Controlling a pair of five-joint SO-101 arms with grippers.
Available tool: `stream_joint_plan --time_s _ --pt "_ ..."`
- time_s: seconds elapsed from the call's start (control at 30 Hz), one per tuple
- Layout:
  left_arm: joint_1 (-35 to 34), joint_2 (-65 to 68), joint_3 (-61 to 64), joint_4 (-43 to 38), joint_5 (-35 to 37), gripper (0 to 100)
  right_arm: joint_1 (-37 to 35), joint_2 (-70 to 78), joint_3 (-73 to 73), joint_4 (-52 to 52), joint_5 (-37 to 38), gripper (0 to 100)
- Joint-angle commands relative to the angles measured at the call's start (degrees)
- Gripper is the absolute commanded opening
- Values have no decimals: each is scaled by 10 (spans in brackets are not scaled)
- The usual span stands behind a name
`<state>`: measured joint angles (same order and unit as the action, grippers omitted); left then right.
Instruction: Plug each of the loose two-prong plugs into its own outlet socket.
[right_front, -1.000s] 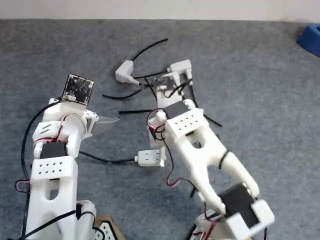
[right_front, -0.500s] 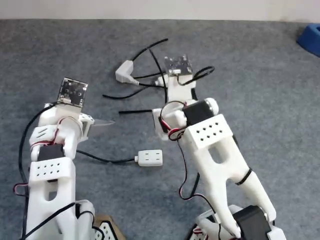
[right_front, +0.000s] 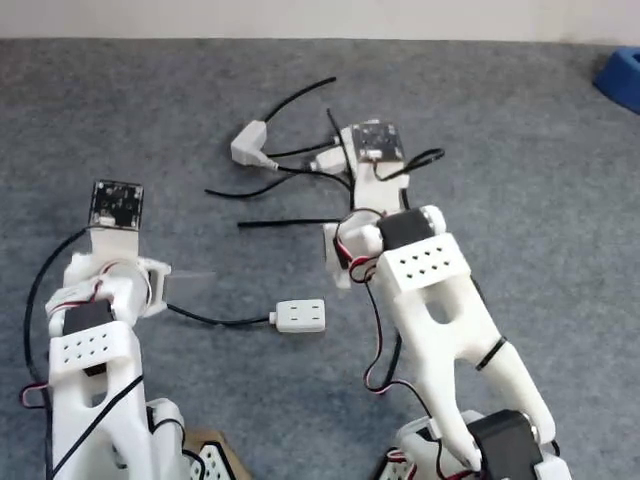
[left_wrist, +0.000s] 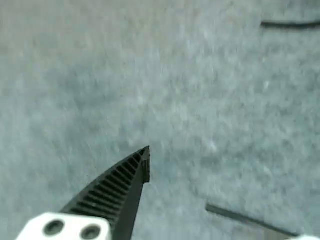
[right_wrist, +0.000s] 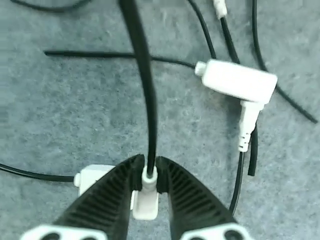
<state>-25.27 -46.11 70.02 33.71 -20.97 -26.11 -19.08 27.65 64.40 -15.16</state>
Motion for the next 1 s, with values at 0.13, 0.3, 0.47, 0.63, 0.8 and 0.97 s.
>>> stream_joint_plan --time_s 0.13,0.3,0.47,0.63,0.8,0.97 --pt "10 -14 -9 163 101 559 30 -25 0 -1 -5 33" --pt "14 -14 -9 227 112 559 54 -25 0 19 -4 193" --pt "25 -13 9 233 116 559 44 -25 1 20 -4 263" --pt "39 -13 35 230 139 559 68 -28 -4 49 28 263" --pt "39 -13 70 151 138 559 125 -97 13 95 77 263" --pt "50 -13 83 113 140 559 153 -197 85 100 151 263"
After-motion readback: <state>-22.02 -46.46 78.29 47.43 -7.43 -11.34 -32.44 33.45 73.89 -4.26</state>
